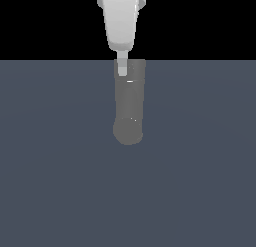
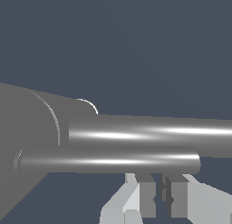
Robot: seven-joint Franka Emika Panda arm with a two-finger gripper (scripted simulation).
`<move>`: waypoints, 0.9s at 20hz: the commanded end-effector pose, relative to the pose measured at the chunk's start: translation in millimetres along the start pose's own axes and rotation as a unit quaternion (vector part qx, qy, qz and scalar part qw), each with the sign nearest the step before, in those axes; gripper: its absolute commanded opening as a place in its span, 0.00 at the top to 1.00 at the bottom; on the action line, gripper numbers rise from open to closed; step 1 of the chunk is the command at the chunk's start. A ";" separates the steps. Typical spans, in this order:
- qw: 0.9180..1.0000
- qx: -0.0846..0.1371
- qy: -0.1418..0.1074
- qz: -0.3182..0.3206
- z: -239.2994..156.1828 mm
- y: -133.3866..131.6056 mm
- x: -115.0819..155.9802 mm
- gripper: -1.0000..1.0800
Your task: Turn on the faucet by rotating a designated handle.
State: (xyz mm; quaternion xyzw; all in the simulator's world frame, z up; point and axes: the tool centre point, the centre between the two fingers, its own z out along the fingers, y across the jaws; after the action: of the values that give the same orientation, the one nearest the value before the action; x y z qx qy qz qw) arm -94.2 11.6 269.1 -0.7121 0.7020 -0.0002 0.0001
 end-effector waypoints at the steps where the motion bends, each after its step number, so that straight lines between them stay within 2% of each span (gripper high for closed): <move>1: 1.000 0.000 0.000 0.016 -0.3 -0.5 32.3 1.00; 8: 1.000 0.000 0.000 0.019 -0.4 -0.8 74.2 1.00; 9: 1.000 0.000 0.000 0.019 -0.4 -0.8 74.2 1.00; 10: 1.000 -0.001 0.000 -0.006 0.0 -1.7 44.2 1.00; 18: 1.000 0.000 0.000 -0.001 -0.1 -16.9 63.2 1.00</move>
State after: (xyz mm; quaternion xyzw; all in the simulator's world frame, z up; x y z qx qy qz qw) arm -82.4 -36.5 269.3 -0.7206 0.6933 0.0035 -0.0022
